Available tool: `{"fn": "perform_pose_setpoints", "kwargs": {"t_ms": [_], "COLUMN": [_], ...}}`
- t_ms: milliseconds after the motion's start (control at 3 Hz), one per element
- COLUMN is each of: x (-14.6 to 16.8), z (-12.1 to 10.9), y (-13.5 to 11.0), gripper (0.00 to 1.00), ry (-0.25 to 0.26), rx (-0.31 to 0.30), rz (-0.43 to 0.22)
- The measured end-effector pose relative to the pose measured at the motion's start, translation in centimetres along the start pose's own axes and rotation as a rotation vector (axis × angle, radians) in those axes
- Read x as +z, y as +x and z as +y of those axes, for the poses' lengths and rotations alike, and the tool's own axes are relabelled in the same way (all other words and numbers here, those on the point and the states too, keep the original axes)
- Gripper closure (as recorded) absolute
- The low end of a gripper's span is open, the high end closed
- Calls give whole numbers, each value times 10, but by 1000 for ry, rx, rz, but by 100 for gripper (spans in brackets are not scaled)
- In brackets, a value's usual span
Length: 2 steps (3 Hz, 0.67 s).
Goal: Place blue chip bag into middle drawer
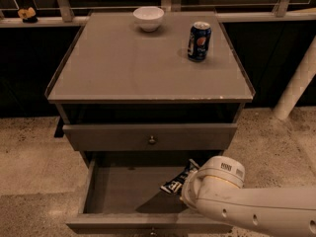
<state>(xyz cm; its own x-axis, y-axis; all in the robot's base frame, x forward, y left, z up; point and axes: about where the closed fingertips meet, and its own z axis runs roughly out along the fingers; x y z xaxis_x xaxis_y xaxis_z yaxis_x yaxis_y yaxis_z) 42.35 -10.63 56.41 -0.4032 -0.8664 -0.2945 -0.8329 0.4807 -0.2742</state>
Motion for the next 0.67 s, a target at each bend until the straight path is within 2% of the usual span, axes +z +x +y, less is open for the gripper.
{"fn": "perform_pose_setpoints", "kwargs": {"t_ms": [333, 667], "x": [14, 47], "z": [-6, -19], "y": [-3, -13], "gripper": [100, 100], "ry": [3, -8], "rx": [12, 36], "rz": [7, -6]}}
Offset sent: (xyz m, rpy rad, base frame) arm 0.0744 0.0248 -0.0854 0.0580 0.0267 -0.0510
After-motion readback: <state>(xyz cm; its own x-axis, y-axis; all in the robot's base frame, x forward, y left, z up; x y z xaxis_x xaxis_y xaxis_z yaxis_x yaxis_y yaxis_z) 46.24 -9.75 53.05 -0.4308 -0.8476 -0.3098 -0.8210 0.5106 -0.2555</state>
